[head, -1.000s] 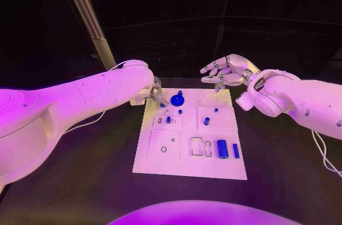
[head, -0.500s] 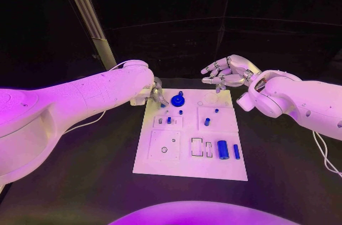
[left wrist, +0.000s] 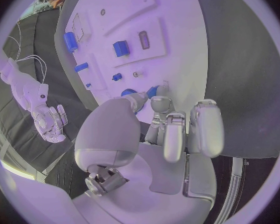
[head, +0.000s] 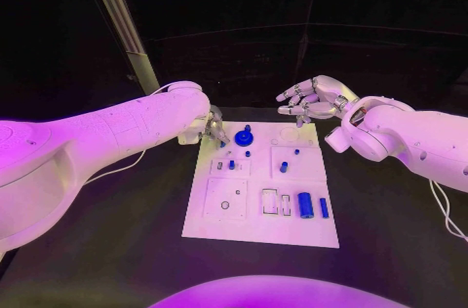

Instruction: Assemble the parts on the task board

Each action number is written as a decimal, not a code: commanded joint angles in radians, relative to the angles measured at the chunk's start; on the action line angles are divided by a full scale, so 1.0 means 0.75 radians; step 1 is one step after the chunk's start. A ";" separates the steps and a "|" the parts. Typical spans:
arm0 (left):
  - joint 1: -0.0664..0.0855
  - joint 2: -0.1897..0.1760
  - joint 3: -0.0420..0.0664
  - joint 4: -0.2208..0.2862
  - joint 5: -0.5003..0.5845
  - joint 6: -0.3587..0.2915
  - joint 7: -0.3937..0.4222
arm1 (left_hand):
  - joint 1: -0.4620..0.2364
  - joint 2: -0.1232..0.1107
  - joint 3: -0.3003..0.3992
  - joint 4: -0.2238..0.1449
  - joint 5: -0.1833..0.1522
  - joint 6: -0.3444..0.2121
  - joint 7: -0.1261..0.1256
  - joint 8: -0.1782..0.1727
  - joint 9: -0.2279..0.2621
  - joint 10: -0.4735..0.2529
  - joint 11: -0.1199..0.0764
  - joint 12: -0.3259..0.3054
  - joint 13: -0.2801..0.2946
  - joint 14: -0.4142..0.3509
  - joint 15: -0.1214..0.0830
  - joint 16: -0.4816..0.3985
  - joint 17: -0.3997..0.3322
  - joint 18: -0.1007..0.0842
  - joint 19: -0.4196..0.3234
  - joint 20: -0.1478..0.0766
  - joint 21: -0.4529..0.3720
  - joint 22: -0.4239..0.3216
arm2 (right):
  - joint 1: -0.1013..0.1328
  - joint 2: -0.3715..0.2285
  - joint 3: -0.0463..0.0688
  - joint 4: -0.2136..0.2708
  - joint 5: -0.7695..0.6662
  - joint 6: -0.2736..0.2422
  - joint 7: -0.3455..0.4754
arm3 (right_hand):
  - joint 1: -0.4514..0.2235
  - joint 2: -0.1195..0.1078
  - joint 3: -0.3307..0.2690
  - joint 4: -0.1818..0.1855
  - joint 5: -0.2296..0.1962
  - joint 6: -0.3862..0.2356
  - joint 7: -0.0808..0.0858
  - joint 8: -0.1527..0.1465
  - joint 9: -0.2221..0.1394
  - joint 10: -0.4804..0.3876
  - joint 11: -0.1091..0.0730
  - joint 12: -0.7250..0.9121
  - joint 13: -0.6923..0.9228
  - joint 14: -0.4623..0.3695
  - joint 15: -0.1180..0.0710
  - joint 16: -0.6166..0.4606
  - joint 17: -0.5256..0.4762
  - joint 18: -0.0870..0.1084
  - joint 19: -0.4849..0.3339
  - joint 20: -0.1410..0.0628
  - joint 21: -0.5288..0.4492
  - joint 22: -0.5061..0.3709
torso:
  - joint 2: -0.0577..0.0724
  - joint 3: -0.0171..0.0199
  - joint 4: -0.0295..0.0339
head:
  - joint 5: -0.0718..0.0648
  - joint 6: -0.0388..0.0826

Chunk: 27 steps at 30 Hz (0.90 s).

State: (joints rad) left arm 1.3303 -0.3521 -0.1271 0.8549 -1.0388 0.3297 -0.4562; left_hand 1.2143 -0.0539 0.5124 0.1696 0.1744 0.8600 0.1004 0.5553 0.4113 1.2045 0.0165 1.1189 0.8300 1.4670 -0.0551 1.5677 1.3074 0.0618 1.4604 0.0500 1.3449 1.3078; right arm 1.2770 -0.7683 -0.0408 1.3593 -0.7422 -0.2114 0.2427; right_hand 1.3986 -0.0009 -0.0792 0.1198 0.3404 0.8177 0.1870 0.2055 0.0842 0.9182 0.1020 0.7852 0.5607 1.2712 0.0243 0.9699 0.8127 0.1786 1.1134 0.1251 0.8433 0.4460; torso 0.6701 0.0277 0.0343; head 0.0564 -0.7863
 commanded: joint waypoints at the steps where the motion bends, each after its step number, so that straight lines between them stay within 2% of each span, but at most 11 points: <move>1: -0.007 -0.004 -0.004 0.000 0.020 0.044 0.011 | -0.008 -0.006 0.270 -0.263 0.007 -0.007 0.002 -0.008 -0.011 -0.009 0.002 -0.006 -0.002 0.138 0.007 0.004 0.351 0.002 0.001 0.008 -0.009 0.051 | 0.002 -0.001 0.001 0.000 0.000 0.010 0.006 | -0.010 0.004 0.000 0.009 0.005 -0.009 0.000 0.007 0.000 -0.010 0.000 0.005 -0.002 -0.011 -0.001 0.006 -0.002 0.006 -0.012 0.000 -0.005 0.002 | 0.001 -0.0007 -0.0005 | 0.001 0.000; 14: 0.000 -0.012 -0.004 0.005 0.024 0.065 0.005 | -0.043 -0.005 0.374 -0.307 0.017 -0.015 0.014 -0.014 -0.034 -0.028 0.011 -0.009 -0.014 0.138 0.014 0.004 0.351 0.005 -0.005 0.013 -0.020 0.044 | 0.002 0.000 0.001 -0.005 0.000 0.011 0.006 | -0.010 0.004 0.000 0.009 0.005 -0.009 0.000 0.007 0.000 -0.010 0.000 0.005 -0.002 -0.011 -0.001 0.006 -0.002 0.006 -0.012 0.000 -0.005 0.002 | 0.000 0.0001 -0.0004 | 0.005 0.000; 27: 0.010 -0.020 -0.004 0.003 0.024 0.074 -0.002 | -0.060 -0.013 0.408 -0.325 0.021 -0.015 0.016 -0.014 -0.043 -0.030 0.013 -0.003 -0.011 0.138 0.015 0.004 0.351 0.006 -0.006 0.015 -0.023 0.043 | 0.002 0.001 0.001 -0.007 0.000 0.014 0.005 | -0.010 0.004 0.000 0.009 0.005 -0.009 0.000 0.007 0.000 -0.010 0.000 0.005 -0.002 -0.011 -0.001 0.006 -0.002 0.006 -0.012 0.000 -0.005 0.002 | 0.000 0.0005 -0.0003 | 0.006 0.003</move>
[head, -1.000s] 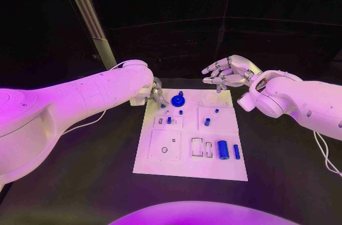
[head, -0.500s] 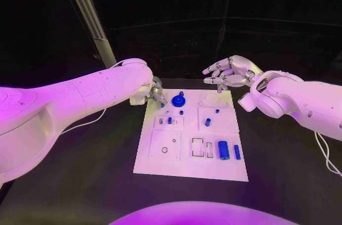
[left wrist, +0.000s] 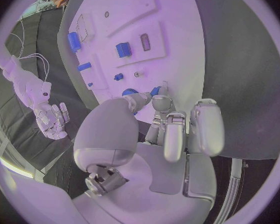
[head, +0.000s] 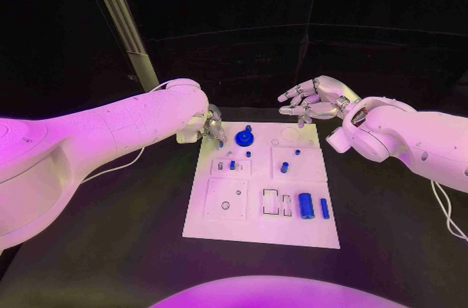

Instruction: Assemble the parts on the task board

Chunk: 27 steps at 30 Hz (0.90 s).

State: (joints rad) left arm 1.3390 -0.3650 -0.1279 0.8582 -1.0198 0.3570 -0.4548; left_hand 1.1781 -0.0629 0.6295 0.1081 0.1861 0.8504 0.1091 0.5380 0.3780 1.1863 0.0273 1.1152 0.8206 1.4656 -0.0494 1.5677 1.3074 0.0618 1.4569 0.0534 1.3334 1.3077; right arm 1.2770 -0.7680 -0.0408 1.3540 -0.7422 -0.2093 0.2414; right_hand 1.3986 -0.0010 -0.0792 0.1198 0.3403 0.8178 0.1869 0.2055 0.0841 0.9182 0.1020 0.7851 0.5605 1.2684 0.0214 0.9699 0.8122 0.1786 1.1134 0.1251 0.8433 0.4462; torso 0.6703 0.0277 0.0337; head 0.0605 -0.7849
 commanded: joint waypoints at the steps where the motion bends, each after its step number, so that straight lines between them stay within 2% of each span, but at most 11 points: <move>1: -0.001 -0.004 -0.003 -0.002 -0.001 0.040 -0.004 | -0.014 -0.001 0.255 -0.244 0.006 -0.003 0.005 0.009 0.001 -0.006 -0.001 0.002 0.002 0.140 0.008 0.004 0.351 0.006 -0.002 0.011 -0.008 0.043 | 0.002 0.001 0.001 0.000 0.000 0.011 0.006 | -0.010 0.004 0.000 0.009 0.005 -0.009 0.000 0.007 0.000 -0.010 0.000 0.005 -0.002 -0.007 0.003 0.006 -0.001 0.006 -0.012 0.000 -0.005 0.002 | 0.000 0.0002 0.0006 | 0.001 0.002; 14: 0.003 -0.004 -0.003 -0.006 -0.001 0.050 0.005 | -0.030 -0.002 0.288 -0.254 0.010 -0.001 0.006 0.008 -0.007 -0.010 0.000 0.005 0.001 0.140 0.009 0.004 0.351 0.007 -0.003 0.012 -0.010 0.042 | 0.002 0.001 0.001 -0.001 0.000 0.014 0.005 | -0.010 0.004 0.000 0.010 0.006 -0.013 0.001 0.008 0.000 -0.010 0.001 0.006 -0.003 -0.009 0.003 0.005 -0.004 0.006 -0.013 0.000 -0.005 0.002 | 0.000 -0.0002 -0.0006 | 0.002 0.000; 23: 0.003 -0.003 -0.003 -0.010 -0.001 0.022 0.017 | -0.036 -0.003 0.309 -0.268 0.015 0.005 0.004 0.009 -0.013 -0.008 -0.001 0.011 0.004 0.140 0.008 0.004 0.351 0.006 0.000 0.012 -0.004 0.049 | 0.002 0.001 0.001 0.000 0.000 0.013 0.005 | -0.010 0.004 0.000 0.010 0.006 -0.014 0.001 0.008 0.000 -0.011 0.001 0.006 -0.004 -0.009 0.003 0.005 -0.005 0.006 -0.013 0.000 -0.005 0.002 | 0.000 0.0010 0.0005 | 0.002 0.000; 24: 0.003 -0.002 -0.003 -0.010 -0.001 0.017 0.018 | -0.039 -0.004 0.315 -0.272 0.026 0.010 0.004 0.010 -0.015 -0.005 -0.002 0.014 0.007 0.140 0.008 0.004 0.351 0.005 0.001 0.011 -0.003 0.051 | 0.002 0.001 0.001 0.000 0.000 0.013 0.005 | -0.010 0.004 0.000 0.010 0.006 -0.014 0.001 0.008 0.000 -0.011 0.001 0.006 -0.004 -0.009 0.003 0.005 -0.005 0.006 -0.013 0.000 -0.005 0.002 | 0.000 0.0005 0.0004 | 0.002 0.000; 25: 0.004 -0.002 -0.003 -0.011 -0.001 0.011 0.018 | -0.045 -0.009 0.319 -0.277 0.059 0.017 0.001 0.011 -0.018 -0.002 -0.003 0.017 0.009 0.140 0.006 0.004 0.351 0.005 0.002 0.010 -0.001 0.053 | 0.002 0.001 0.001 0.000 0.000 0.013 0.005 | -0.010 0.004 0.000 0.010 0.006 -0.014 0.001 0.008 0.000 -0.011 0.001 0.006 -0.004 -0.009 0.003 0.005 -0.005 0.006 -0.013 0.000 -0.005 0.002 | 0.000 0.0005 0.0004 | 0.002 0.000; 27: 0.004 0.000 -0.004 -0.012 -0.001 0.001 0.017 | -0.054 -0.013 0.323 -0.282 0.097 0.025 -0.002 0.011 -0.023 0.005 -0.006 0.024 0.015 0.140 0.004 0.004 0.351 0.004 0.003 0.009 0.003 0.057 | 0.002 0.001 0.001 0.000 0.000 0.013 0.005 | -0.010 0.004 0.000 0.010 0.006 -0.014 0.001 0.008 0.000 -0.011 0.001 0.006 -0.004 -0.009 0.003 0.005 -0.005 0.006 -0.013 0.000 -0.005 0.002 | 0.000 0.0008 -0.0008 | 0.004 -0.001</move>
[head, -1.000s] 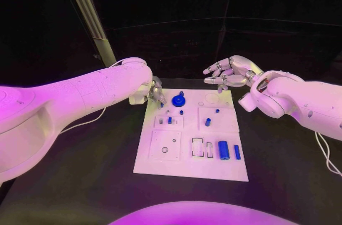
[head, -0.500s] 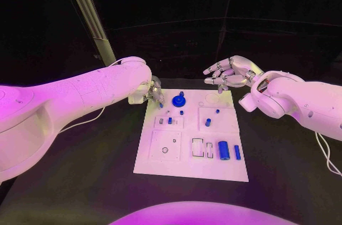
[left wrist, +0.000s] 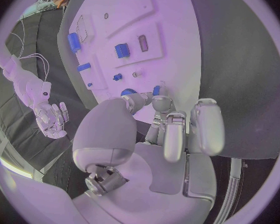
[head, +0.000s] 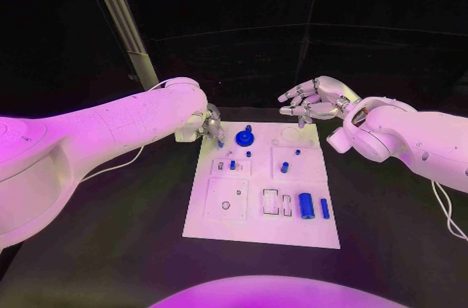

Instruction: Assemble the parts on the task board

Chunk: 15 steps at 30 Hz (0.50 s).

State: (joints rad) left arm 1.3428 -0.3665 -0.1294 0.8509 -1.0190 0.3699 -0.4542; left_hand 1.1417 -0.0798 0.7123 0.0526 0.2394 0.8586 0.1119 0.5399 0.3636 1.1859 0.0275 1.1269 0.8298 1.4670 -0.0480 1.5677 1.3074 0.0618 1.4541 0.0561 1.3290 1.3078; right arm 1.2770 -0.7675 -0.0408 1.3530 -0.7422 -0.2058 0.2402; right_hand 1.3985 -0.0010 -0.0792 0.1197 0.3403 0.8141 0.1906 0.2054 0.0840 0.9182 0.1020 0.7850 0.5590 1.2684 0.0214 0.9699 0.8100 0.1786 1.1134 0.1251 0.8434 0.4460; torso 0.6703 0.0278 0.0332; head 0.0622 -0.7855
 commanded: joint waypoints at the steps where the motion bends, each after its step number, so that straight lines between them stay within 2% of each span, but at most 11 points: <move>1: -0.001 0.003 -0.001 -0.003 -0.002 -0.021 0.017 | -0.010 0.007 0.213 -0.212 0.053 0.021 -0.007 0.010 -0.006 0.010 -0.008 0.012 0.007 0.138 0.001 0.004 0.351 0.004 0.008 0.004 0.012 0.060 | 0.002 0.001 0.001 0.002 0.000 0.009 0.007 | -0.010 0.004 0.000 0.010 0.006 -0.009 -0.004 0.008 0.000 -0.011 0.001 0.007 -0.002 -0.009 0.003 0.005 -0.002 0.006 -0.013 0.000 -0.005 0.002 | 0.000 0.0010 -0.0005 | 0.003 0.000; 7: -0.001 0.003 -0.002 -0.006 -0.002 -0.046 0.023 | -0.038 -0.002 0.192 -0.228 0.179 0.057 -0.018 0.007 -0.022 0.052 -0.018 0.045 0.051 0.138 -0.008 0.004 0.351 0.002 0.013 -0.004 0.021 0.071 | 0.002 0.000 0.001 0.002 0.000 0.008 0.006 | -0.010 0.004 0.000 0.010 0.006 -0.009 -0.004 0.008 0.000 -0.011 0.001 0.007 -0.002 -0.009 0.003 0.005 -0.002 0.006 -0.013 0.000 -0.005 0.002 | 0.000 0.0001 0.0008 | 0.002 0.000; 8: -0.001 0.003 -0.002 -0.008 -0.002 -0.048 0.024 | -0.049 -0.005 0.183 -0.228 0.228 0.068 -0.021 0.004 -0.027 0.061 -0.020 0.051 0.059 0.138 -0.008 0.004 0.351 0.001 0.013 -0.007 0.023 0.073 | 0.002 0.000 0.001 0.002 0.000 0.008 0.006 | -0.010 0.004 0.000 0.010 0.006 -0.009 -0.004 0.008 0.000 -0.011 0.001 0.007 -0.002 -0.009 0.003 0.005 -0.002 0.006 -0.013 0.000 -0.005 0.002 | -0.001 0.0004 0.0008 | 0.002 -0.001; 10: -0.001 0.004 -0.002 -0.010 -0.002 -0.050 0.026 | -0.065 -0.008 0.167 -0.231 0.282 0.085 -0.025 0.001 -0.032 0.069 -0.024 0.056 0.068 0.138 -0.012 0.004 0.351 0.001 0.014 -0.008 0.026 0.076 | 0.002 0.000 0.001 0.002 0.000 0.008 0.006 | -0.010 0.004 0.000 0.010 0.006 -0.009 -0.004 0.008 0.000 -0.011 0.001 0.007 -0.002 -0.009 0.003 0.005 -0.002 0.006 -0.013 0.000 -0.005 0.002 | 0.000 0.0006 0.0009 | 0.003 -0.001; 15: -0.001 0.006 -0.002 -0.014 -0.002 -0.050 0.030 | -0.097 -0.011 0.124 -0.222 0.295 0.110 -0.032 -0.006 -0.038 0.078 -0.030 0.058 0.070 0.138 -0.013 0.004 0.351 0.000 0.015 -0.010 0.028 0.080 | 0.002 0.001 0.001 0.003 0.000 0.009 0.006 | -0.010 0.004 0.000 0.010 0.006 -0.009 -0.004 0.008 0.000 -0.011 0.001 0.007 -0.002 -0.009 0.003 0.005 -0.002 0.006 -0.013 0.000 -0.005 0.002 | -0.001 0.0002 0.0005 | 0.004 -0.002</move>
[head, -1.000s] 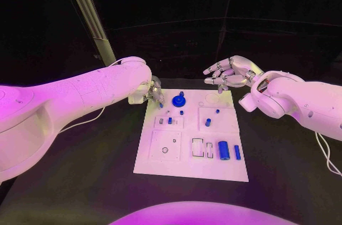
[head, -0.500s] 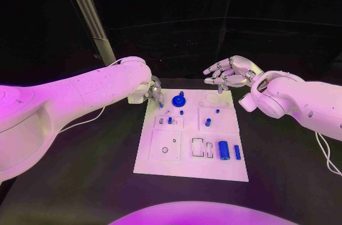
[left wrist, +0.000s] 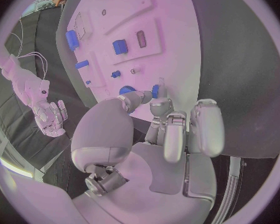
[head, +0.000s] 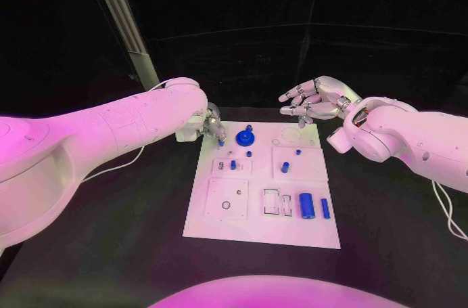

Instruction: Assemble the parts on the task board

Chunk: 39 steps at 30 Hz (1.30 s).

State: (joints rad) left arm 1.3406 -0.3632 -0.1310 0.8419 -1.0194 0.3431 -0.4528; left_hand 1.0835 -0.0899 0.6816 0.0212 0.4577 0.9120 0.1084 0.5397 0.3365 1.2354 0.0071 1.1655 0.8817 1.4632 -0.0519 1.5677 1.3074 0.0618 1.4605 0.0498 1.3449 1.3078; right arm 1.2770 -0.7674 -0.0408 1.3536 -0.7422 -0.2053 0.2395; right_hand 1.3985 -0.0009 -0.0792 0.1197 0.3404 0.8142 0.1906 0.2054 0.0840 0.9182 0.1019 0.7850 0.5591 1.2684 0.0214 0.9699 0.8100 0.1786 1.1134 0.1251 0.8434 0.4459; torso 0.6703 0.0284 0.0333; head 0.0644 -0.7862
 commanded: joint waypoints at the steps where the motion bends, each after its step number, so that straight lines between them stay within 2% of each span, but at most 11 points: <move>1: 0.002 0.002 0.000 -0.002 -0.001 -0.014 0.031 | -0.032 0.003 0.139 -0.172 0.003 0.052 -0.033 -0.004 -0.001 0.015 -0.005 0.006 0.001 0.143 -0.011 0.004 0.351 -0.001 0.007 -0.002 0.007 0.082 | 0.002 0.000 0.001 0.002 0.000 0.009 0.007 | -0.010 0.004 0.000 0.010 0.006 -0.009 -0.004 0.008 0.000 -0.011 0.001 0.007 -0.002 -0.009 0.003 0.005 -0.002 0.006 -0.013 0.000 -0.005 0.002 | -0.001 -0.0009 0.0001 | 0.002 -0.001; 12: 0.002 0.003 0.000 -0.005 0.001 -0.026 0.056 | -0.017 0.023 -0.010 -0.168 -0.001 0.085 -0.056 -0.005 0.013 0.041 -0.024 0.004 0.003 0.143 -0.025 0.004 0.351 -0.001 0.009 -0.015 0.005 0.084 | 0.002 0.000 0.001 0.003 0.000 0.010 0.006 | -0.010 0.004 0.000 0.010 0.006 -0.009 -0.004 0.008 0.000 -0.011 0.001 0.007 -0.002 -0.009 0.003 0.005 -0.002 0.006 -0.013 0.000 -0.005 0.002 | 0.000 -0.0005 0.0003 | 0.002 0.001; 19: 0.002 0.013 -0.001 -0.018 0.002 -0.001 0.053 | 0.007 0.046 -0.060 -0.167 -0.068 0.090 -0.060 -0.014 0.018 0.048 -0.027 0.000 0.004 0.143 -0.027 0.004 0.351 -0.001 0.009 -0.018 0.001 0.083 | 0.002 0.002 0.001 0.003 0.000 0.011 0.006 | -0.010 0.004 0.000 0.010 0.006 -0.009 -0.004 0.008 0.000 -0.011 0.001 0.007 -0.002 -0.009 0.003 0.005 -0.002 0.006 -0.013 0.000 -0.005 0.002 | 0.001 -0.0002 -0.0001 | 0.003 0.001; 21: 0.002 0.017 -0.001 -0.023 0.002 0.005 0.047 | 0.013 0.054 -0.072 -0.164 -0.105 0.093 -0.062 -0.017 0.019 0.051 -0.028 -0.001 0.004 0.143 -0.028 0.004 0.351 -0.001 0.009 -0.018 -0.001 0.083 | 0.002 0.003 0.001 0.003 0.000 0.011 0.006 | -0.010 0.004 0.000 0.010 0.006 -0.009 -0.004 0.008 0.000 -0.011 0.001 0.007 -0.002 -0.009 0.003 0.005 -0.002 0.006 -0.013 0.000 -0.005 0.002 | 0.001 -0.0002 -0.0012 | 0.002 0.000; 25: 0.001 0.025 -0.001 -0.035 0.002 0.023 0.030 | 0.016 0.058 -0.076 -0.164 -0.119 0.094 -0.062 -0.020 0.020 0.050 -0.028 -0.004 0.002 0.143 -0.028 0.004 0.351 -0.001 0.008 -0.018 -0.003 0.082 | 0.002 0.004 0.001 0.002 0.000 0.012 0.006 | -0.010 0.004 0.000 0.010 0.006 -0.009 -0.004 0.008 0.000 -0.011 0.001 0.007 -0.002 -0.009 0.003 0.005 -0.002 0.006 -0.013 0.000 -0.005 0.002 | 0.001 -0.0008 -0.0005 | 0.002 -0.002; 33: 0.000 0.033 -0.002 -0.047 0.002 0.043 0.028 | 0.027 0.063 -0.071 -0.170 -0.118 0.098 -0.063 -0.021 0.022 0.050 -0.029 -0.003 0.006 0.143 -0.029 0.004 0.351 -0.001 0.009 -0.019 -0.003 0.082 | 0.002 0.006 0.001 0.002 0.000 0.014 0.006 | -0.009 0.004 0.001 0.012 0.007 -0.014 -0.003 0.009 0.000 -0.011 0.001 0.009 -0.005 -0.010 0.004 0.007 -0.002 0.006 -0.014 0.001 -0.005 0.003 | 0.001 -0.0005 -0.0009 | 0.001 -0.003; 36: 0.000 0.027 -0.002 -0.042 0.028 0.021 0.038 | 0.033 0.060 -0.064 -0.176 -0.099 0.105 -0.063 -0.020 0.026 0.053 -0.030 -0.001 0.011 0.143 -0.029 0.004 0.351 -0.001 0.009 -0.019 -0.004 0.082 | 0.002 0.006 0.001 0.002 0.000 0.013 0.006 | -0.009 0.004 0.001 0.012 0.007 -0.014 -0.003 0.009 0.000 -0.011 0.001 0.009 -0.005 -0.010 0.004 0.007 -0.002 0.006 -0.014 0.001 -0.005 0.003 | -0.001 -0.0007 -0.0004 | -0.001 -0.002; 39: 0.000 0.016 -0.002 -0.031 0.069 -0.002 0.051 | 0.034 0.052 -0.056 -0.182 -0.059 0.113 -0.064 -0.019 0.033 0.061 -0.031 0.002 0.019 0.143 -0.030 0.004 0.351 -0.001 0.011 -0.020 -0.002 0.085 | 0.002 0.005 0.001 0.001 0.000 0.013 0.006 | -0.009 0.004 0.001 0.012 0.007 -0.014 -0.003 0.009 0.000 -0.011 0.001 0.009 -0.005 -0.010 0.004 0.007 -0.002 0.006 -0.014 0.001 -0.005 0.003 | 0.000 -0.0012 0.0018 | -0.003 -0.002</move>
State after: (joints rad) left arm 1.3412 -0.3491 -0.1314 0.8159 -1.0037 0.3493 -0.4309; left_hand 1.0883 -0.0588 0.6030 -0.0763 0.4074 0.9558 0.0961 0.5183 0.3531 1.2694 -0.0092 1.1655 0.8948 1.4648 -0.0677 1.5677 1.3074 0.0618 1.4673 0.0431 1.3448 1.3078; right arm 1.2770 -0.7638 -0.0408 1.3538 -0.7422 -0.2020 0.2385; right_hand 1.3986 -0.0009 -0.0763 0.1226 0.3403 0.8104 0.1867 0.2054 0.0839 0.9182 0.1020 0.7850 0.5560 1.2684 0.0215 0.9699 0.8101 0.1787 1.1098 0.1287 0.8434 0.4464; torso 0.6706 0.0279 0.0331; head 0.0633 -0.7876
